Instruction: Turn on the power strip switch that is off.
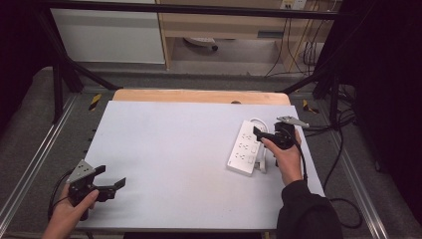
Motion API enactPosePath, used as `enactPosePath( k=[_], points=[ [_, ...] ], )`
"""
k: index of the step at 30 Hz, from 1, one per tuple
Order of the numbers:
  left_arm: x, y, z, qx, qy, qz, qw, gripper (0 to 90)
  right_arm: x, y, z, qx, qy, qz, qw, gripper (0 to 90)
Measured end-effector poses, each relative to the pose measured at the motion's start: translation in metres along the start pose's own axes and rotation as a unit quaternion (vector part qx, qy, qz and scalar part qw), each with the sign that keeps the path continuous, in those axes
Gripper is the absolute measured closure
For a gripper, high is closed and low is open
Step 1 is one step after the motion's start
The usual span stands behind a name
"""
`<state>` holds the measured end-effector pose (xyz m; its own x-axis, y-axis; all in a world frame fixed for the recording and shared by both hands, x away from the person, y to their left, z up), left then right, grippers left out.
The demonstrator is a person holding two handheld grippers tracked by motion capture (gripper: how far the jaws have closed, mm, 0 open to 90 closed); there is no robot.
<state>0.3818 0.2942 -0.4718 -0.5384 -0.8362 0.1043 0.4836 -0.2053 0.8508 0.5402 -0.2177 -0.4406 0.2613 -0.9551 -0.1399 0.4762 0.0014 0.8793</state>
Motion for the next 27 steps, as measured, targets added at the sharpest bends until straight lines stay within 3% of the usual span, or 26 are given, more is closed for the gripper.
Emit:
enactPosePath(
  k=[4,27],
  points=[
    [0.0,0.0,0.001,0.0,0.0,0.003,1.0,6.9,0.0,0.002,0.003,-0.002,-0.008,0.014,0.9999,5.4],
    [0.0,0.0,0.001,0.0,0.0,0.005,1.0,6.9,0.009,0.01,0.029,0.006,-0.006,-0.004,1.0,3.9]
  ],
)
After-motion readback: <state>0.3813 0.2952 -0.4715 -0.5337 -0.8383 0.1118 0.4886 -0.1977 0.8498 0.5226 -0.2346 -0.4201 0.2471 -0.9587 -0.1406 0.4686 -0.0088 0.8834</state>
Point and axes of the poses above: each handheld gripper's, and its own axes: z roughly backward along the jaws, y roughly out of its top, x roughly to its right, the point moved 8 cm from there along -z, roughly forward along the jaws, and after that the axes turned 2 degrees about -y, right-handed, at the moved point
